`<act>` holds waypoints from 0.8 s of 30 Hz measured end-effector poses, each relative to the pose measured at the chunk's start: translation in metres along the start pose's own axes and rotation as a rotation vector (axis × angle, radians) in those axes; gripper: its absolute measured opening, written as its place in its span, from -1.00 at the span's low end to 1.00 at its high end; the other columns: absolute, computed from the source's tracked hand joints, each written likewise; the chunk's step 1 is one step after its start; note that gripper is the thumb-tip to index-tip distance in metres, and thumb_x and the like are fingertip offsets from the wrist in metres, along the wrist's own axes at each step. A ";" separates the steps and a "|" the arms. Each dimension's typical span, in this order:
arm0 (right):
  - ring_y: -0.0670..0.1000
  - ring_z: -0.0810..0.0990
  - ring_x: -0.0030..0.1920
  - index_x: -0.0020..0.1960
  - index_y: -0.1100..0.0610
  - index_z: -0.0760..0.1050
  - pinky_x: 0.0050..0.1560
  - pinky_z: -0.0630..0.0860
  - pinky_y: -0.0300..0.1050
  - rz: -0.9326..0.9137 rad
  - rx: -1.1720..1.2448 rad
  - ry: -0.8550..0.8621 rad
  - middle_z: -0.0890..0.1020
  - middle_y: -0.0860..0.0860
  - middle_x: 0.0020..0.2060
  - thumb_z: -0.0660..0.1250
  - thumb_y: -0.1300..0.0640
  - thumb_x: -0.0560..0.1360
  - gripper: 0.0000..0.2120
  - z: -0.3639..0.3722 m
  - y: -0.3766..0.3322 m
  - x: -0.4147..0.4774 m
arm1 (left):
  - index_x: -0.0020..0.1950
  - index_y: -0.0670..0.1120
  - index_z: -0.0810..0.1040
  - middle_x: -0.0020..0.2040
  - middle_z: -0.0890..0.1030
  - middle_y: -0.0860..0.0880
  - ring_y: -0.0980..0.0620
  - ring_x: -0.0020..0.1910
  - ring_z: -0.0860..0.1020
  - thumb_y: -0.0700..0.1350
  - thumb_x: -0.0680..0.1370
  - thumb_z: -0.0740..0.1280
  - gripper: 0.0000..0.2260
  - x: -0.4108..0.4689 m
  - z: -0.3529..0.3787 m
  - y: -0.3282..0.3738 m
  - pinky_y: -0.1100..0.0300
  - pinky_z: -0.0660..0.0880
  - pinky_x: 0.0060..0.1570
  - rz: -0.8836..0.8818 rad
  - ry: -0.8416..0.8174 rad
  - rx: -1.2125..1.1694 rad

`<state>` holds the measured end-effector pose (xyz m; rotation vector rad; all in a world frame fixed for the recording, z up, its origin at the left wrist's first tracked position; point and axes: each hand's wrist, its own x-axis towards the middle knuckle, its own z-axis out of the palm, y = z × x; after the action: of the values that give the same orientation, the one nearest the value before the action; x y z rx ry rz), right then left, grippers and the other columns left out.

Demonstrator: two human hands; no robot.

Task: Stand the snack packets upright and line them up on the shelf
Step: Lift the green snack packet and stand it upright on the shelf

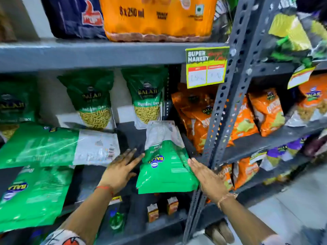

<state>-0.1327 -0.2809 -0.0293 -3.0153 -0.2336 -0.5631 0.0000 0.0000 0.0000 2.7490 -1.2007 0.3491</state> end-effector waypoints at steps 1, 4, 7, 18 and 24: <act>0.14 0.45 0.29 0.34 0.24 0.32 0.38 -0.14 -0.42 0.045 0.105 -0.007 0.43 0.14 0.32 0.19 0.58 0.05 -0.15 0.008 0.003 0.001 | 0.40 0.02 0.29 0.41 0.35 -0.18 -0.27 0.36 0.35 -0.16 0.36 0.43 -0.36 0.002 0.005 -0.001 -0.15 0.38 0.27 -0.007 -0.029 -0.008; -0.06 0.01 0.47 0.42 -0.03 0.03 0.33 -0.23 -0.55 0.131 0.334 -0.047 0.02 -0.13 0.44 0.05 0.61 0.14 -0.04 0.027 0.004 0.001 | 0.40 0.04 0.29 0.44 0.30 -0.17 -0.26 0.40 0.29 -0.21 0.44 0.34 -0.44 0.004 0.016 0.001 -0.14 0.32 0.34 -0.043 -0.041 -0.076; -0.18 0.10 0.45 0.34 -0.06 0.22 0.39 0.01 -0.48 0.256 0.637 0.073 0.20 -0.12 0.40 0.09 0.62 0.18 -0.12 0.036 -0.003 0.001 | 0.29 -0.05 0.46 0.30 0.49 -0.22 -0.29 0.25 0.46 -0.25 0.38 0.38 -0.52 0.006 0.023 0.003 -0.22 0.46 0.17 0.014 0.036 -0.061; -0.24 0.54 -0.10 -0.08 -0.08 0.44 -0.05 0.47 -0.32 0.523 1.236 0.805 0.54 -0.10 -0.12 0.18 0.53 0.35 -0.50 -0.055 -0.046 0.103 | 0.12 -0.17 0.57 0.07 0.63 -0.12 -0.06 0.11 0.56 -0.09 0.45 0.14 -0.65 0.053 -0.021 0.025 0.19 0.44 0.06 -0.369 0.546 -0.822; 0.13 0.53 0.11 0.27 0.14 0.30 0.15 0.43 0.06 0.741 1.245 0.660 0.58 0.15 0.07 0.28 0.03 0.49 -0.59 -0.057 -0.019 0.188 | -0.12 -0.05 0.49 -0.24 0.50 0.16 0.23 -0.36 0.41 -0.04 0.57 0.16 -0.84 0.108 -0.048 0.028 0.56 0.29 -0.31 -0.573 0.685 -1.123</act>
<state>0.0170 -0.2420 0.0926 -1.4477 0.4086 -0.8276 0.0423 -0.0859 0.0748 1.6264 -0.2273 0.3429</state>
